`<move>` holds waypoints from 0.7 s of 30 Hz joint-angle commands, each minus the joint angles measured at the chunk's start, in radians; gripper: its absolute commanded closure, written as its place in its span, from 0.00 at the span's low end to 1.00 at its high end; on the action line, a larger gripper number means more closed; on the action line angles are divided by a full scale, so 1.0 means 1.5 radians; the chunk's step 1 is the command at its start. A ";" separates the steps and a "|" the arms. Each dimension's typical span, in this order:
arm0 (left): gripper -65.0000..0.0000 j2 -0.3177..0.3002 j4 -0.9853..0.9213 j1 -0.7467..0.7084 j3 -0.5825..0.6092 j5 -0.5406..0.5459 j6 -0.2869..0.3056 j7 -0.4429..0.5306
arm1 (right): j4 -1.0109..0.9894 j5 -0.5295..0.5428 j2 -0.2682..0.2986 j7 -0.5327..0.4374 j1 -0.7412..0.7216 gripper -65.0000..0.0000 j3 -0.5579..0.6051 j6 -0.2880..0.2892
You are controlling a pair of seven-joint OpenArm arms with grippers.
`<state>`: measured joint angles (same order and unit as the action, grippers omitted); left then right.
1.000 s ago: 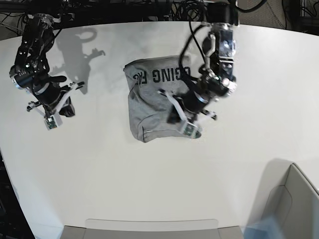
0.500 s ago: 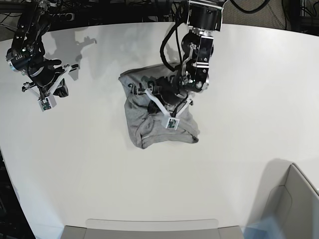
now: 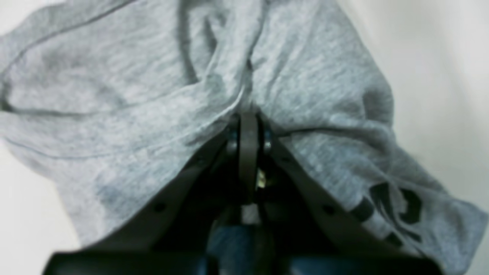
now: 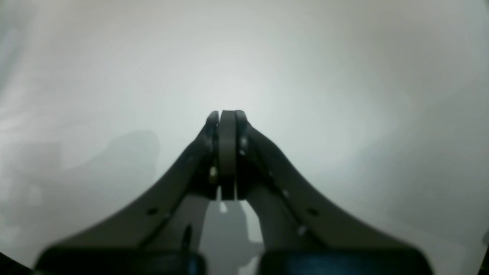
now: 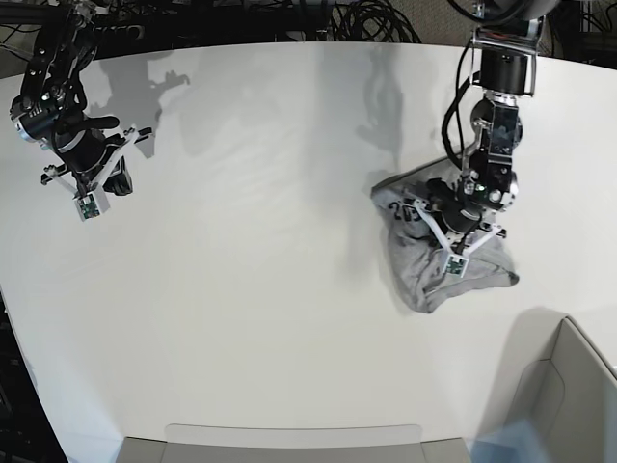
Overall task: Fold the T-shirt properly
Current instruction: 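Drag the folded bundle across the table with the left gripper and release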
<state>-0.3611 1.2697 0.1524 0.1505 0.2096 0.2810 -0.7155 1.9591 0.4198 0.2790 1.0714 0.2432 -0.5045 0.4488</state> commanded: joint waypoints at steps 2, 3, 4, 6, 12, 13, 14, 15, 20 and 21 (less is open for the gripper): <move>1.00 -0.021 -0.004 0.006 -0.001 -0.023 -0.012 -0.043 | 0.011 0.006 0.009 -0.014 -0.008 1.00 -0.003 0.004; 1.00 -0.027 -0.002 0.006 -0.001 -0.023 -0.012 -0.043 | 0.011 0.006 0.009 -0.014 -0.008 1.00 -0.003 0.004; 1.00 -0.032 0.011 0.006 -0.002 -0.023 -0.012 -0.045 | 0.012 0.006 0.009 -0.014 -0.008 1.00 -0.003 0.004; 1.00 -0.035 0.050 0.006 -0.004 -0.023 -0.012 -0.051 | 0.014 0.006 0.012 -0.014 -0.008 1.00 -0.003 0.004; 1.00 -0.030 0.272 -0.035 -0.107 -0.023 -0.012 -0.077 | 0.063 0.005 0.032 -0.014 0.017 1.00 -0.002 0.004; 1.00 -0.020 0.309 -0.044 -0.120 -0.023 -0.012 -0.088 | 0.069 0.005 0.041 -0.014 0.028 1.00 -0.002 0.004; 1.00 -0.008 0.355 -0.053 -0.135 -0.023 -0.012 -0.105 | 0.070 0.005 0.053 -0.014 0.037 1.00 0.000 0.004; 1.00 0.005 0.397 -0.067 -0.145 -0.023 -0.012 -0.125 | 0.070 0.005 0.066 -0.014 0.049 1.00 0.004 0.004; 1.00 0.058 0.520 -0.188 -0.177 -0.023 -0.012 -0.181 | 0.072 0.005 0.102 -0.018 0.146 1.00 0.000 0.004; 1.00 0.065 0.521 -0.218 -0.181 -0.023 -0.012 -0.180 | 0.073 0.005 0.104 -0.018 0.168 1.00 0.000 0.004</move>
<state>-0.2501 2.0392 -0.1818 -0.1093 0.1829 0.2691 -0.9939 2.0510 0.4179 0.4183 1.0649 0.4976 -0.4950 0.4492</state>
